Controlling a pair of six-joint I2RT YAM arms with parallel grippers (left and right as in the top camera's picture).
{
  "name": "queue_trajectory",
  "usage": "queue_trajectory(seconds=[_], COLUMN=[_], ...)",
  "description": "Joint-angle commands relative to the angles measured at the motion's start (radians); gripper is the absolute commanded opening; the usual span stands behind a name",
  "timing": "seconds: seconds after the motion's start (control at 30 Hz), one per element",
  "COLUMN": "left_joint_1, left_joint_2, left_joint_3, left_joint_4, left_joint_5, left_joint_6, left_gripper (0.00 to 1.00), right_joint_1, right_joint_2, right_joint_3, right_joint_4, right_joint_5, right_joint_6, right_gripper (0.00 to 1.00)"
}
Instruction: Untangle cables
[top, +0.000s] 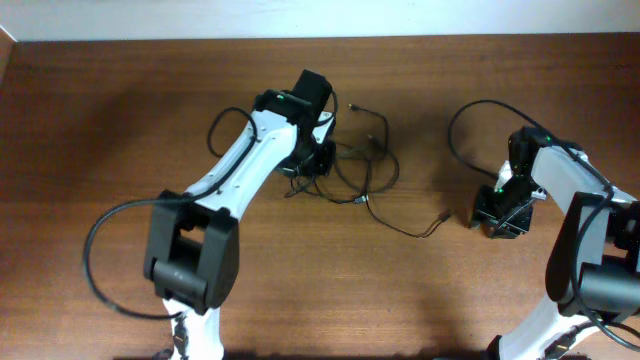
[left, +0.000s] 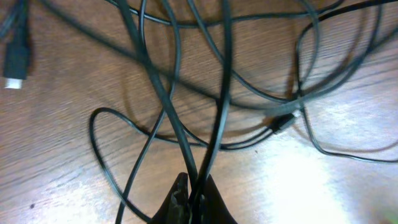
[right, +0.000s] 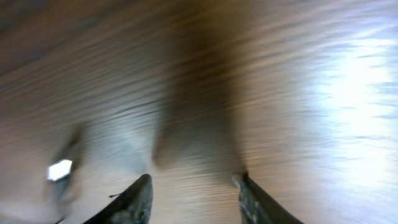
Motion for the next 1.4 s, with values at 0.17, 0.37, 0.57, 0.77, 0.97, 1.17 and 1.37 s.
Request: queue_trajectory(seconds=[0.17,0.37,0.57,0.77,0.97,1.17,1.37], left_joint_1=[0.011,0.013,0.027,0.084,0.236,0.386,0.431], left_joint_2=[-0.047,-0.047,-0.051,-0.120,-0.290,-0.377,-0.361], left_joint_3=[-0.041,-0.052,-0.048,0.009,0.055,0.055,0.054], left_joint_4=[-0.084,-0.175,-0.223,-0.225,-0.176,-0.097,-0.127], left_joint_5=[-0.053,-0.137,-0.220,-0.202,0.013,0.100,0.027], left_joint_6=[-0.118,-0.144,-0.143,-0.141,-0.141,-0.142,-0.141], left_gripper=[0.01,0.59,0.82,0.86,0.91,0.96,0.99], right_joint_1=[0.001,0.003,0.047,0.073,0.082,0.172,0.311], right_joint_2=[-0.093,-0.093,-0.093,-0.093,-0.093,-0.093,-0.092], right_joint_3=[-0.013,-0.013,-0.013,-0.013,-0.013,-0.013,-0.013], right_joint_4=[0.024,0.047,0.109,0.221,0.417,0.614,0.688], right_joint_5=[-0.509,-0.755,-0.838,-0.915,-0.911,-0.875,-0.692], right_joint_6=[-0.181,-0.311,-0.299,-0.294,-0.135,0.177,0.682], right_gripper=[0.63,0.63,0.64,0.68,0.70,0.74,0.73])
